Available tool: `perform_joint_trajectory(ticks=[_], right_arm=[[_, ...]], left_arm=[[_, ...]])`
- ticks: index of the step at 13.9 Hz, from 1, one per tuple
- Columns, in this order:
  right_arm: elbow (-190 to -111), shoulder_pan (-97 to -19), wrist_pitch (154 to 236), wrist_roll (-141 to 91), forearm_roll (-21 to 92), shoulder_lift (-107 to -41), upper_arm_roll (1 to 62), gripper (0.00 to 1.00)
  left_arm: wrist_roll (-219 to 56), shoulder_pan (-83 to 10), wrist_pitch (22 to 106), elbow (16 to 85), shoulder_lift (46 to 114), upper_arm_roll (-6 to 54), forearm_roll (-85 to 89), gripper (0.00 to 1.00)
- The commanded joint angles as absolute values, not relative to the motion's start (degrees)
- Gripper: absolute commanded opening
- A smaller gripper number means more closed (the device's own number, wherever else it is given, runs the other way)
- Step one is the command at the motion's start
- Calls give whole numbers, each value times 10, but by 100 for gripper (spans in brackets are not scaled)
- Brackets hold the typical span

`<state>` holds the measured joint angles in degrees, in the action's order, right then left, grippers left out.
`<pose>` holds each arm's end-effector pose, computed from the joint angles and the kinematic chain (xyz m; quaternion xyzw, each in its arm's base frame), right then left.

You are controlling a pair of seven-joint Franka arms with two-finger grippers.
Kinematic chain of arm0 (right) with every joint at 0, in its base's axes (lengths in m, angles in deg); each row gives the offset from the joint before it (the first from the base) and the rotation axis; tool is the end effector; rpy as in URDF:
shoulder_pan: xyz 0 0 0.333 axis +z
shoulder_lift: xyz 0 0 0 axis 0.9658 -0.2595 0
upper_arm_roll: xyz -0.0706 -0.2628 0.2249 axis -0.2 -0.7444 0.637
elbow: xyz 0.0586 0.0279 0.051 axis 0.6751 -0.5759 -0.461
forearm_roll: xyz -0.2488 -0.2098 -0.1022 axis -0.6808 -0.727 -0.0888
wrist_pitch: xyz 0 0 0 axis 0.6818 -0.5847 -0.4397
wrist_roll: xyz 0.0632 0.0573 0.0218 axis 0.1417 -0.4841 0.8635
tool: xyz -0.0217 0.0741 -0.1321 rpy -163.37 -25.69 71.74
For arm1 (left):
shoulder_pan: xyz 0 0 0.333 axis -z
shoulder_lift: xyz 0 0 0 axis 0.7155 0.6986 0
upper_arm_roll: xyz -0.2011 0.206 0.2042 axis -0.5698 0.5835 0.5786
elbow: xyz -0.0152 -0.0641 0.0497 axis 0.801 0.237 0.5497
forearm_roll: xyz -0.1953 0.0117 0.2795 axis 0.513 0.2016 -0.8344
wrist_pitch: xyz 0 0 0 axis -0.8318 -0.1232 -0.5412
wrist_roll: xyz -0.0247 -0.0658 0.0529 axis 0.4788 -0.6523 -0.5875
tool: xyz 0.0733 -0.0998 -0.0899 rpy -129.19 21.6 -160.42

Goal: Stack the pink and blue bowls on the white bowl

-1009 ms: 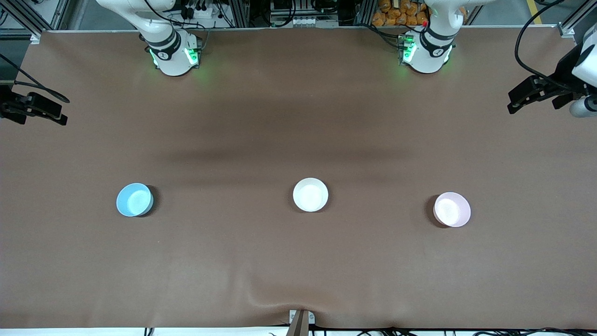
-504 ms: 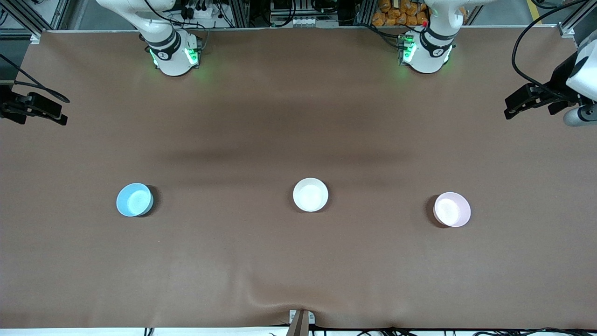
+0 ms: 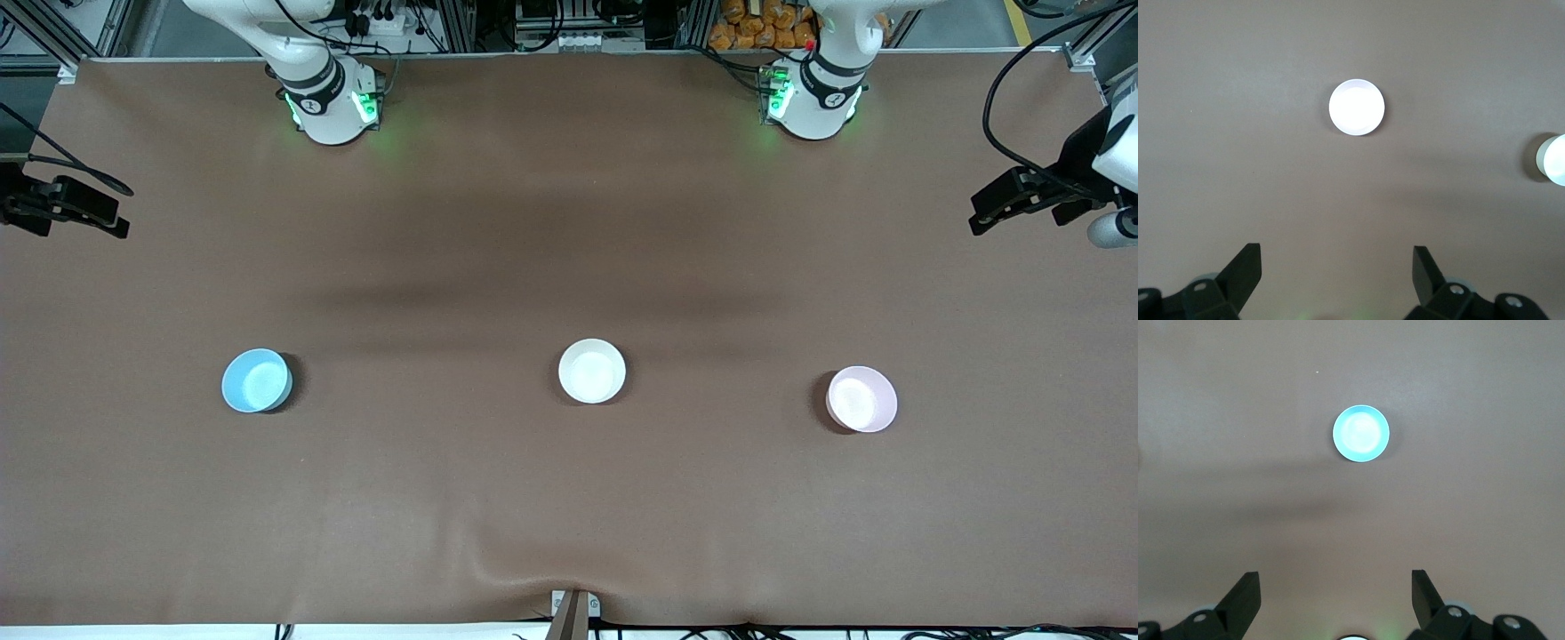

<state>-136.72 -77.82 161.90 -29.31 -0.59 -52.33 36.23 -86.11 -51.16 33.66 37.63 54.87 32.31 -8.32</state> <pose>0.4947 -0.0267 0.6230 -0.9988 0.0236 0.0416 0.0081 0.4956 -0.0354 0.6335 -0.9983 -0.0569 0.0006 0.0133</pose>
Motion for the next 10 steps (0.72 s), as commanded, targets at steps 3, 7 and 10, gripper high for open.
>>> perform_joint_trajectory(ticks=[3, 7, 10], right_arm=[[-1366, -778, 1617, -288, -1, -523, 360, 100], [-1366, -778, 1617, -288, -2, -523, 360, 100], [-1366, -778, 1618, -288, -2, -523, 360, 100]], left_arm=[[-853, -516, 366, 389, 551, 322, -84, 100], [-853, -520, 379, 391, 553, 322, -83, 100], [-852, -533, 398, 415, 558, 321, -75, 100]])
